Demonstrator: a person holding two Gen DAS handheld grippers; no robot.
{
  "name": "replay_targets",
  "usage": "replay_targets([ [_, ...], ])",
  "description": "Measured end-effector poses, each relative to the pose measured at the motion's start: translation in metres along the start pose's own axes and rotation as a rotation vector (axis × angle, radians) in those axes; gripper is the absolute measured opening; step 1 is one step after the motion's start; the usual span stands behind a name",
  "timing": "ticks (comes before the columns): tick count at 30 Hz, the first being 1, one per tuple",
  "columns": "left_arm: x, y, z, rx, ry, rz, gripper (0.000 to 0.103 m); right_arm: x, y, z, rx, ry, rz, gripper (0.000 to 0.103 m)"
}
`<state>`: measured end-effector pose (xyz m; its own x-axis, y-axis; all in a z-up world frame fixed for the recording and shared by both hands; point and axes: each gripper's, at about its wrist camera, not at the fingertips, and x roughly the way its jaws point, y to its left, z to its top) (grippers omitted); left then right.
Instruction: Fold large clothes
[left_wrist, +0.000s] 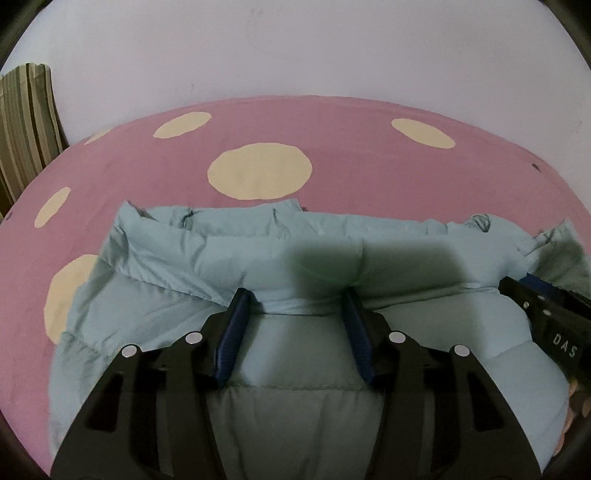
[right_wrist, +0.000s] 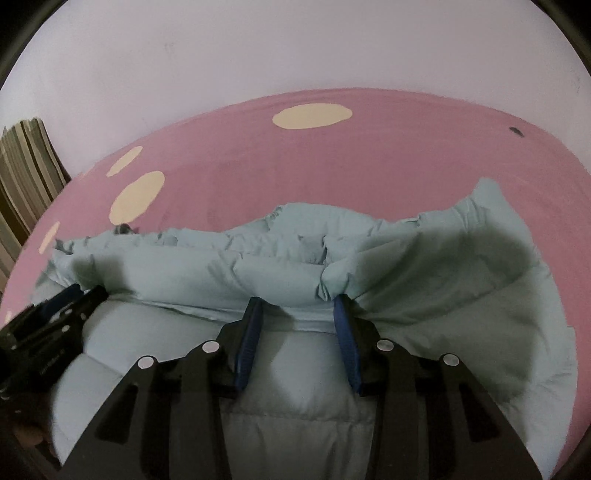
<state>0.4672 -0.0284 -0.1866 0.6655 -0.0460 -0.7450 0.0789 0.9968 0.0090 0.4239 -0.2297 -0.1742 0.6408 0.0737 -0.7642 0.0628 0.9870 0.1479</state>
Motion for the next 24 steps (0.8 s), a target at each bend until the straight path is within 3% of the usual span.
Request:
replay_targets([
  [7, -0.008, 0.002, 0.004, 0.017, 0.014, 0.022, 0.052, -0.011, 0.0, 0.005, 0.01, -0.014, 0.004, 0.041],
  [10, -0.04, 0.016, 0.0, -0.011, -0.047, 0.017, 0.053, -0.041, -0.011, 0.003, 0.016, -0.056, -0.002, 0.041],
  [13, -0.058, 0.038, -0.007, -0.043, -0.086, 0.036, 0.057, -0.064, -0.029, -0.003, 0.01, -0.098, -0.068, 0.041],
  [16, -0.044, 0.061, -0.014, -0.093, -0.034, 0.069, 0.057, -0.062, -0.053, -0.012, 0.029, -0.07, -0.127, 0.041],
  [18, -0.032, 0.071, -0.021, -0.129, -0.006, 0.052, 0.058, -0.053, -0.066, -0.017, 0.052, -0.052, -0.126, 0.041],
  [24, -0.008, 0.069, -0.031, -0.125, 0.0, 0.03, 0.059, -0.026, -0.069, -0.028, 0.017, -0.045, -0.13, 0.042],
])
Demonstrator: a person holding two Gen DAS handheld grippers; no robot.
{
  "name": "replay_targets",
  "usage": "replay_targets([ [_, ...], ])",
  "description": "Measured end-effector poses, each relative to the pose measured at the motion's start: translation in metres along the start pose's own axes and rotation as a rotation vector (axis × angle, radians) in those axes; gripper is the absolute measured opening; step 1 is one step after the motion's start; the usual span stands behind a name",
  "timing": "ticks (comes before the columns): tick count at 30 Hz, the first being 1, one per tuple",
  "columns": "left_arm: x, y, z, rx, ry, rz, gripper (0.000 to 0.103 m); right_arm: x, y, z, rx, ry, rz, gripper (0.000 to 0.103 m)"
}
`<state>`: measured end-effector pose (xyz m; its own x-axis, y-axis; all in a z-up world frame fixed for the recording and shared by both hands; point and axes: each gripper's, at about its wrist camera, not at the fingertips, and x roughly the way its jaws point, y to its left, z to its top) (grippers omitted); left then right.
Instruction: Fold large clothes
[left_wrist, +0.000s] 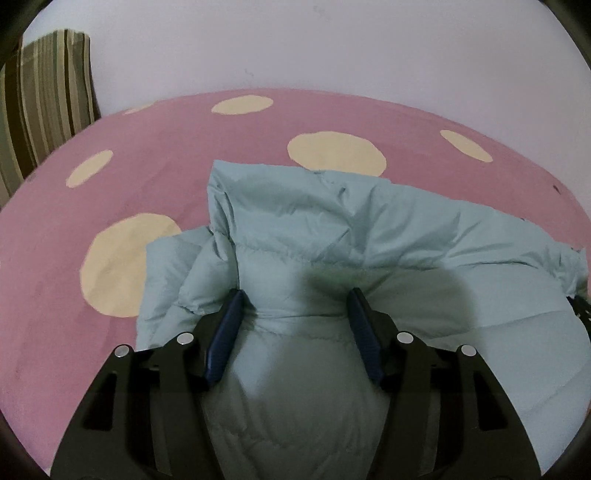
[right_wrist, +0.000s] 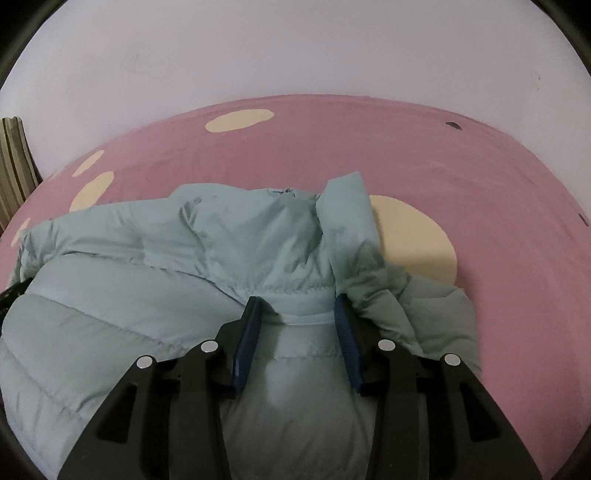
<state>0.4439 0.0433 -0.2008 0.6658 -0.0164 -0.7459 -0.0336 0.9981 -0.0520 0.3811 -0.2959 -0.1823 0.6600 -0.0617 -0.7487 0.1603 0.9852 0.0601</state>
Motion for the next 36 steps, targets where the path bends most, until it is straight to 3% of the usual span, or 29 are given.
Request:
replay_targets([
  [7, -0.006, 0.005, 0.007, -0.017, 0.016, -0.029, 0.059, -0.007, -0.003, 0.005, 0.025, -0.006, 0.025, 0.044],
  [9, -0.021, 0.011, 0.006, -0.027, 0.023, -0.043, 0.066, -0.024, -0.008, 0.007, 0.049, -0.009, 0.033, 0.05],
  [11, -0.035, 0.019, 0.0, -0.051, 0.019, -0.061, 0.074, -0.047, -0.017, 0.004, 0.087, -0.031, 0.052, 0.066],
  [12, -0.046, 0.027, -0.004, -0.076, 0.012, -0.069, 0.077, -0.06, -0.023, 0.001, 0.106, -0.044, 0.056, 0.067],
  [19, -0.097, 0.087, -0.06, -0.285, 0.038, -0.025, 0.084, -0.11, -0.074, -0.043, 0.235, -0.022, 0.059, 0.072],
  [24, -0.103, 0.106, -0.103, -0.411, 0.103, -0.1, 0.084, -0.105, -0.094, -0.086, 0.363, 0.069, 0.13, 0.072],
  [26, -0.104, 0.103, -0.105, -0.406, 0.083, -0.09, 0.084, -0.101, -0.091, -0.093, 0.384, 0.068, 0.146, 0.073],
  [29, -0.102, 0.097, -0.099, -0.447, 0.07, -0.164, 0.083, -0.097, -0.078, -0.092, 0.384, 0.073, 0.221, 0.072],
  [31, -0.094, 0.088, -0.096, -0.454, 0.084, -0.182, 0.069, -0.093, -0.065, -0.09, 0.361, 0.09, 0.238, 0.066],
  [33, -0.089, 0.081, -0.094, -0.443, 0.083, -0.17, 0.052, -0.091, -0.054, -0.09, 0.326, 0.081, 0.215, 0.05],
  [35, -0.089, 0.078, -0.093, -0.446, 0.08, -0.205, 0.034, -0.091, -0.051, -0.091, 0.336, 0.077, 0.229, 0.031],
  [36, -0.09, 0.077, -0.091, -0.448, 0.076, -0.216, 0.023, -0.092, -0.051, -0.091, 0.34, 0.075, 0.234, 0.028],
])
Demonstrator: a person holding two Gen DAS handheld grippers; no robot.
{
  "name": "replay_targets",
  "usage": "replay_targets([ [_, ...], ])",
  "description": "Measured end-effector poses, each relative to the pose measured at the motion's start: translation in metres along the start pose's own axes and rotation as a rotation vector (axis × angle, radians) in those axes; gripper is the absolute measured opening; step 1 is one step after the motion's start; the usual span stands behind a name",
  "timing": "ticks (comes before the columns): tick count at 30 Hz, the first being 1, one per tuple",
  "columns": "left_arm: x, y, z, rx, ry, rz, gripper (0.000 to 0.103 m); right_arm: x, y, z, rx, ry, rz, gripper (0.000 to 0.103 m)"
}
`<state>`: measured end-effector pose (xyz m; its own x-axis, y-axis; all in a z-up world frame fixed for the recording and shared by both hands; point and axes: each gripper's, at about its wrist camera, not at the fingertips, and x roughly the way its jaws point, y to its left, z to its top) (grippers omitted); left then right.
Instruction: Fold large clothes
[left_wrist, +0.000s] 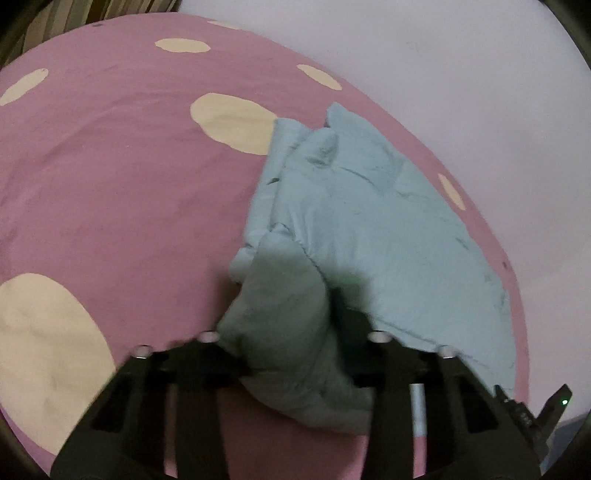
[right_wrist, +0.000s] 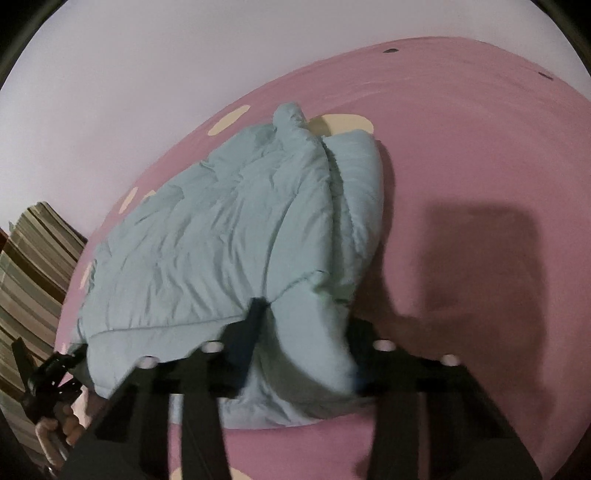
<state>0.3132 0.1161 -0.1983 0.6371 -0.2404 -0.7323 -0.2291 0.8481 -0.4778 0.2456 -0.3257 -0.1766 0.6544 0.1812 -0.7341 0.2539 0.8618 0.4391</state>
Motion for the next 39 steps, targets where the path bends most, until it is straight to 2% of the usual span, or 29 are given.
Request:
replay_targets([
  [2, -0.006, -0.003, 0.001, 0.015, -0.016, -0.003, 0.017, -0.006, 0.0, 0.0, 0.0, -0.011, 0.01, 0.02],
  [7, -0.03, -0.007, -0.002, 0.048, -0.05, -0.008, 0.013, -0.021, 0.003, -0.001, -0.003, -0.032, 0.047, 0.016],
  [13, -0.06, -0.001, -0.024, 0.08, -0.042, 0.019, 0.013, -0.046, 0.001, -0.011, -0.02, -0.04, 0.076, 0.015],
  [25, -0.12, 0.034, -0.076, 0.061, -0.027, 0.041, 0.013, -0.084, -0.005, -0.066, -0.045, -0.003, 0.096, 0.015],
  [31, -0.138, 0.045, -0.097, 0.051, -0.028, 0.043, 0.013, -0.097, -0.012, -0.084, -0.036, 0.01, 0.109, 0.015],
  [39, -0.153, 0.056, -0.121, 0.045, -0.027, 0.047, 0.013, -0.098, -0.008, -0.091, -0.042, 0.018, 0.109, 0.015],
])
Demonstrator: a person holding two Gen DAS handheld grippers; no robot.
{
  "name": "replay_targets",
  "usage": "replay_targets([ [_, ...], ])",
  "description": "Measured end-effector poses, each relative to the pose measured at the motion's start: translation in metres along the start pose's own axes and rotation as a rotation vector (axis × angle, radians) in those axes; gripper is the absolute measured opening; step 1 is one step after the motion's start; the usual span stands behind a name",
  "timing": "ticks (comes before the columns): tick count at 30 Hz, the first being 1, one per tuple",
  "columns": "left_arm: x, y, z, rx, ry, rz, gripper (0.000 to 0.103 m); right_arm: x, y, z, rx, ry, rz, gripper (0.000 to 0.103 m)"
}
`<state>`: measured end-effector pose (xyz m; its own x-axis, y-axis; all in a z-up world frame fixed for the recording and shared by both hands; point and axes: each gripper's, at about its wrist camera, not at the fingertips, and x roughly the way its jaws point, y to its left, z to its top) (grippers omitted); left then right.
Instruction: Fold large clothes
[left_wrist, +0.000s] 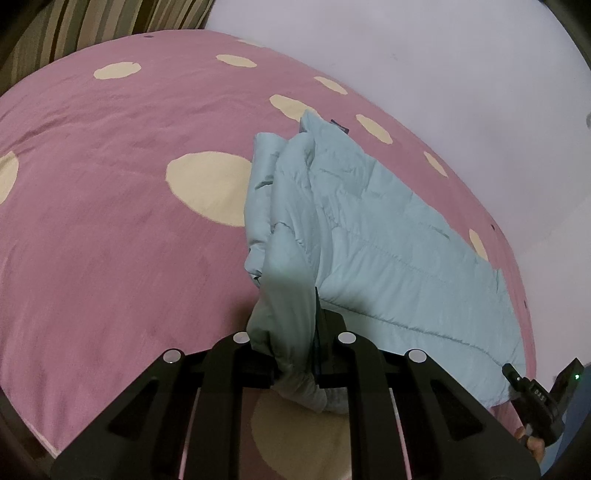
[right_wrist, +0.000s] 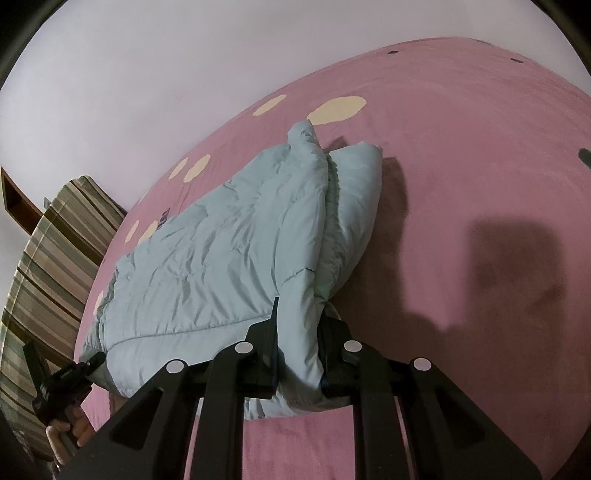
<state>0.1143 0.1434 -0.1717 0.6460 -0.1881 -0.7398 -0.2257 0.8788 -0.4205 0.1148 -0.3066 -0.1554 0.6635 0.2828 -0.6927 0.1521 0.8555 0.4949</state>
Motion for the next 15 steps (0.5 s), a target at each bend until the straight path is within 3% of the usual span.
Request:
replay_targets([
  [15, -0.009, 0.004, -0.013, 0.013, 0.002, 0.006, 0.013, 0.002, -0.004, -0.001, 0.003, 0.013, 0.005, 0.015],
])
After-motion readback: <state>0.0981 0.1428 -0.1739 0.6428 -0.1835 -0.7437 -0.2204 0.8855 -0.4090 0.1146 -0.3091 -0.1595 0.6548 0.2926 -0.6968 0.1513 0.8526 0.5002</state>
